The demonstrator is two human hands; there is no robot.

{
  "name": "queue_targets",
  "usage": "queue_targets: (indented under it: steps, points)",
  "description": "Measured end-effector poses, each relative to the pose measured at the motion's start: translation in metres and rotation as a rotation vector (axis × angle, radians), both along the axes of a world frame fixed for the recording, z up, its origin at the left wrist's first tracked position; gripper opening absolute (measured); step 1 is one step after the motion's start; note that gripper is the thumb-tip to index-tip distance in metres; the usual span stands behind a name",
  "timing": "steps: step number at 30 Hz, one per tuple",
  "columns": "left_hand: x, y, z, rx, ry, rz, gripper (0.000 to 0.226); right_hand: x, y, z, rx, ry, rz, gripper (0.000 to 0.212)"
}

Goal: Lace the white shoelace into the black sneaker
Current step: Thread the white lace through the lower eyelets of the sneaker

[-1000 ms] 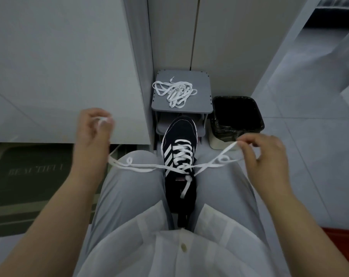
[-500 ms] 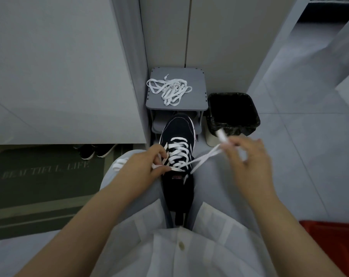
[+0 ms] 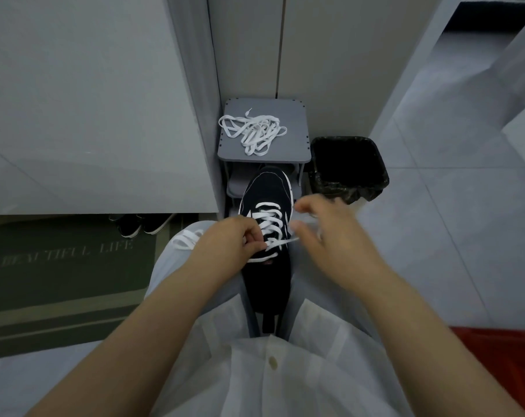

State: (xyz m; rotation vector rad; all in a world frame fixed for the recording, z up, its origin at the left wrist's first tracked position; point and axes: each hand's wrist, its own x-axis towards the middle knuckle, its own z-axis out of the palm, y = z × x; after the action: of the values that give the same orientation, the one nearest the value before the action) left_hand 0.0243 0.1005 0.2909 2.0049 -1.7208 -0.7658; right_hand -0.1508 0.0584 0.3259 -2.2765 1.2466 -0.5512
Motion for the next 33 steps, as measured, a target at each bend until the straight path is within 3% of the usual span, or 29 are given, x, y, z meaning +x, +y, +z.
queue_targets:
  steps: [2,5,12,17,19,21,23,25,28,33]
  points:
    - [-0.003,0.0,0.001,0.001,-0.049,-0.039,0.015,0.012,0.001,-0.013,0.104,0.141,0.02,0.025]
    - [-0.005,0.0,0.003,0.013,-0.112,-0.092,0.014,0.014,0.002,-0.019,0.197,0.118,-0.069,0.034]
    - [-0.008,-0.002,0.013,0.021,-0.064,-0.124,0.01,0.031,0.005,-0.023,0.286,0.181,-0.14,0.019]
    - [0.003,-0.01,0.024,0.227,0.244,-0.148,0.012,0.036,-0.002,-0.016,0.332,0.163,-0.126,0.016]
    - [0.011,-0.012,0.031,0.299,0.299,-0.183,0.02,0.035,-0.005,-0.012,0.472,0.037,-0.117,0.021]
    - [0.024,-0.014,0.039,0.267,0.177,-0.203,0.027,0.03,-0.007,-0.005,0.731,-0.163,-0.081,0.025]
    - [0.046,-0.017,0.047,0.171,-0.007,-0.151,0.03,0.017,-0.015,0.004,0.831,-0.177,-0.003,0.025]
    - [0.074,-0.016,0.056,0.077,-0.146,-0.041,0.03,-0.002,-0.028,0.015,0.671,-0.119,-0.017,0.019]
    - [0.103,-0.006,0.057,0.002,-0.122,0.065,0.035,-0.032,-0.046,0.032,0.4,-0.207,-0.123,0.016]
    - [0.06,-0.002,0.038,-0.225,-0.004,-0.244,0.03,-0.024,-0.034,0.003,0.171,-0.037,0.129,0.019]
